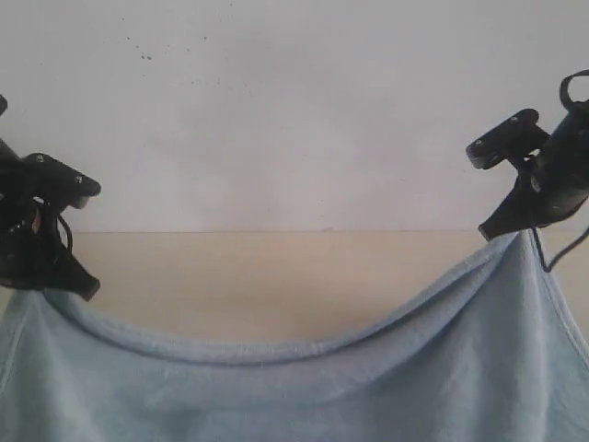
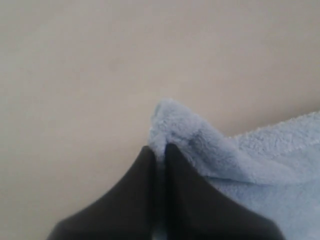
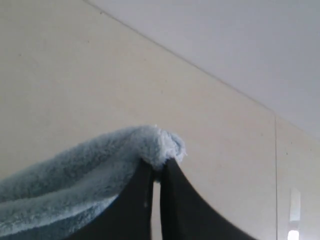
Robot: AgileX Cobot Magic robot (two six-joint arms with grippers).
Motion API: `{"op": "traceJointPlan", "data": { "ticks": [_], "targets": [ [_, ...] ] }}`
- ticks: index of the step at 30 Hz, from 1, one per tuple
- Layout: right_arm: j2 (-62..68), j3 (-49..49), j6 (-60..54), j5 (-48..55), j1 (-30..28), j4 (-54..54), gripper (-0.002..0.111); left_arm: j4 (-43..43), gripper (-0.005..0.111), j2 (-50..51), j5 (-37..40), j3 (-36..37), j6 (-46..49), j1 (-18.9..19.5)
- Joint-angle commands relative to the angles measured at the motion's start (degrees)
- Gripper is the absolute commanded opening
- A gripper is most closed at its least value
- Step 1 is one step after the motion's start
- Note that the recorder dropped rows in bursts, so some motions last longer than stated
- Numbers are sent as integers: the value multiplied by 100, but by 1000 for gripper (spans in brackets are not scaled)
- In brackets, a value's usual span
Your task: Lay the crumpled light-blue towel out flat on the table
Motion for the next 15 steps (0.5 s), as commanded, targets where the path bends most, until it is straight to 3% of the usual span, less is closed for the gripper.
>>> {"op": "traceJointPlan", "data": {
  "ticks": [1, 3, 5, 8, 10, 12, 15],
  "targets": [
    [705, -1099, -191, 265, -8, 317, 1, -35, 4, 441, -376, -758, -717, 526],
    [925, -1470, -437, 427, -8, 783, 2, -47, 6, 529, -430, -804, -1112, 683],
    [1066, -1633, -843, 516, -8, 1279, 12, -73, 13, 583, -487, -699, -1113, 754],
    [1136, -1656, -805, 492, -8, 1604, 43, -97, 37, 633, -568, -446, -1113, 858],
    [1124, -1656, -744, 462, -8, 1752, 55, -195, 57, 633, -550, -360, -1151, 919],
    [1048, -1668, -756, 473, -8, 1863, 54, -194, 72, 618, -358, -351, -1159, 919],
    [798, -1668, -877, 473, -8, 2111, 49, -194, 72, 431, -358, -309, -1309, 919]
  ]
}}
